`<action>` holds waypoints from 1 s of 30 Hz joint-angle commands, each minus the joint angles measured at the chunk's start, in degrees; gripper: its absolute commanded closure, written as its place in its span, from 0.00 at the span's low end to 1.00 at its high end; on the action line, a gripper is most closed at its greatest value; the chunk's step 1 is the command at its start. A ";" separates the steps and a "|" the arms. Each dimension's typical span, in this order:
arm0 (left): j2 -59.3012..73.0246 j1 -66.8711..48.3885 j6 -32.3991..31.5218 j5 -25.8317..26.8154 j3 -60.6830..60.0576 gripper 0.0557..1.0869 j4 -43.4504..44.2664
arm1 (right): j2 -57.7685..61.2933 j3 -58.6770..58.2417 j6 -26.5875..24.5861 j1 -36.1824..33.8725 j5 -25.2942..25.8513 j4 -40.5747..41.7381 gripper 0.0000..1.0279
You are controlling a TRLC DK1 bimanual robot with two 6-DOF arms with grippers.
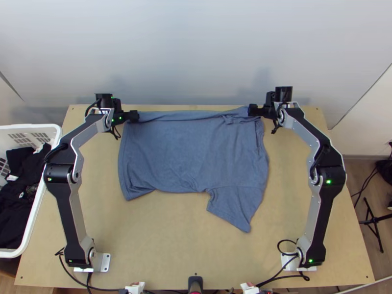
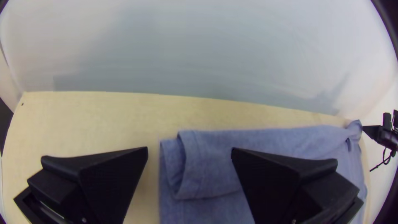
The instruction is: Fold the t-shirt
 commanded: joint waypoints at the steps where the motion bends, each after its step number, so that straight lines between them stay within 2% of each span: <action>1: 4.19 -0.10 -2.15 0.71 8.16 0.05 -5.74 | 2.31 6.84 0.44 0.83 -0.13 -2.57 0.07; 8: 7.17 -0.27 -2.41 5.81 12.56 0.05 -12.50 | 5.30 10.88 0.36 1.45 -0.13 -4.68 0.07; 12: 7.79 -0.18 -2.68 5.90 13.35 0.06 -12.68 | 7.59 11.85 0.18 1.97 -0.13 -4.94 0.08; 14: 7.96 0.34 -3.29 5.98 14.23 0.16 -12.68 | 7.94 12.38 -0.26 2.50 -0.13 -4.94 0.20; 15: 7.88 0.61 -3.73 5.98 14.49 0.25 -12.68 | 8.03 12.64 -0.61 2.76 -0.13 -4.94 0.31; 16: 7.79 0.78 -3.91 6.16 14.67 0.45 -12.59 | 8.20 12.99 -1.40 3.12 -0.13 -5.03 0.48; 18: 7.79 0.87 -3.29 6.60 15.02 0.98 -12.15 | 8.64 13.34 -2.81 3.64 -0.04 -5.12 0.88; 19: 7.88 0.87 -3.29 6.60 15.02 0.97 -12.50 | 8.73 13.34 -3.34 4.00 -0.04 -5.56 0.98; 30: 4.62 0.96 -3.20 6.51 15.02 0.97 -15.40 | 4.60 9.12 -3.34 2.85 -0.04 -6.61 0.97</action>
